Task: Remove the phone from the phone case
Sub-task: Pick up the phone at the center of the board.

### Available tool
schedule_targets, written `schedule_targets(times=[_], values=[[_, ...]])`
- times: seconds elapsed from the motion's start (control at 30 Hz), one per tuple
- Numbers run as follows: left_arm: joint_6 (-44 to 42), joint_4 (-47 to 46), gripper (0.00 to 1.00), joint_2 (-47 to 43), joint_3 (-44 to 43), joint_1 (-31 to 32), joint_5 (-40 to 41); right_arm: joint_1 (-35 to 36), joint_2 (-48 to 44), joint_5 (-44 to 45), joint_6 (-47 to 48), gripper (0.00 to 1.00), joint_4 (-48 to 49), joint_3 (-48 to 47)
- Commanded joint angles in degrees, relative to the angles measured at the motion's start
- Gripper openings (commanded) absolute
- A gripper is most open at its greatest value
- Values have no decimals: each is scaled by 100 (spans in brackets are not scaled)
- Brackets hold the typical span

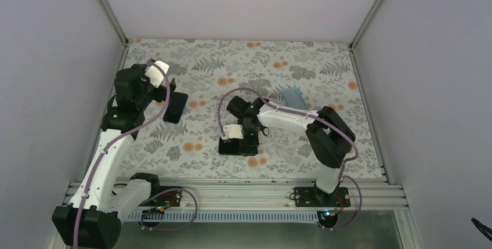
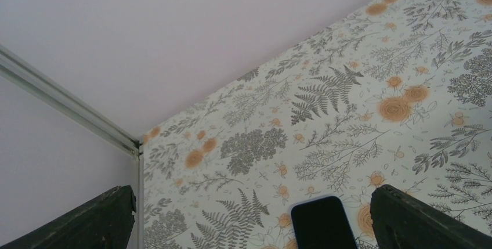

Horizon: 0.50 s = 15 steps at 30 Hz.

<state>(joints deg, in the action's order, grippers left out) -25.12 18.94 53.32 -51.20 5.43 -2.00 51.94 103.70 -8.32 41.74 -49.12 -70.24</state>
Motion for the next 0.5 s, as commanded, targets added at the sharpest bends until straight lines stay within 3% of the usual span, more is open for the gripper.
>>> schedule_targets(times=[0.0, 0.47], values=[[-98, -5, 100, -86, 29, -44, -26, -53, 253, -549, -175, 100, -349, -119], [-100, -5, 100, -101, 24, -51, -57, -129, 474, -66, -428, 100, 210, -155]])
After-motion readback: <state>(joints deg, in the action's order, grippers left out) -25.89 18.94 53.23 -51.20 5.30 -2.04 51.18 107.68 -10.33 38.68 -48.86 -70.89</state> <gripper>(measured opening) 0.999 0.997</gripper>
